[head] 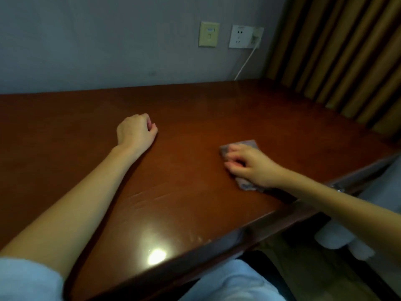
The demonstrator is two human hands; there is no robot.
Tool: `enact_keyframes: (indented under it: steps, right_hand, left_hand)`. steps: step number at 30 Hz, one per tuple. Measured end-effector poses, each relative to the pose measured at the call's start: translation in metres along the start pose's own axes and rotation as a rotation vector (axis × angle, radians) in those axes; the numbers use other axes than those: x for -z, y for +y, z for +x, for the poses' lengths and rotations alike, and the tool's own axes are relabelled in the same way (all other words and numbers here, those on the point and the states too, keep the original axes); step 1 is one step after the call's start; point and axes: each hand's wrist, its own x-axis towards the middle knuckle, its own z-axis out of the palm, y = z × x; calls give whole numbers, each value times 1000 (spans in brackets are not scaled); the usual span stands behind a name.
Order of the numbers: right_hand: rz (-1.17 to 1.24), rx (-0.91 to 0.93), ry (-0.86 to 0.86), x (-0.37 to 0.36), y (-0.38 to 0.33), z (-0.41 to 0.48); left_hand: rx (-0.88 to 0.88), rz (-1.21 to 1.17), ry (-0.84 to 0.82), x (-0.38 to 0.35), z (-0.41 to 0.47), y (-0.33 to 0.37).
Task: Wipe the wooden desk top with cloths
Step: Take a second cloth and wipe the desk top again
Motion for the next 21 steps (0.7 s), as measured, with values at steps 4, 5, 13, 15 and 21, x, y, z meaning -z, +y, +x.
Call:
enact_keyframes:
  steps: [4, 5, 13, 15, 21]
  right_hand:
    - [-17, -201, 87, 10, 44, 18]
    - [-51, -218, 106, 8, 47, 34]
    - [-144, 75, 27, -39, -70, 109]
    - [-59, 289, -4, -47, -101, 76]
    - [24, 245, -37, -17, -46, -20]
  left_hand:
    - [-30, 27, -11, 1, -2, 4]
    - [-33, 30, -13, 1, -2, 5]
    - [-17, 42, -15, 3, -2, 5]
    - [-10, 32, -11, 3, -3, 3]
    - [-30, 25, -53, 6, -4, 6]
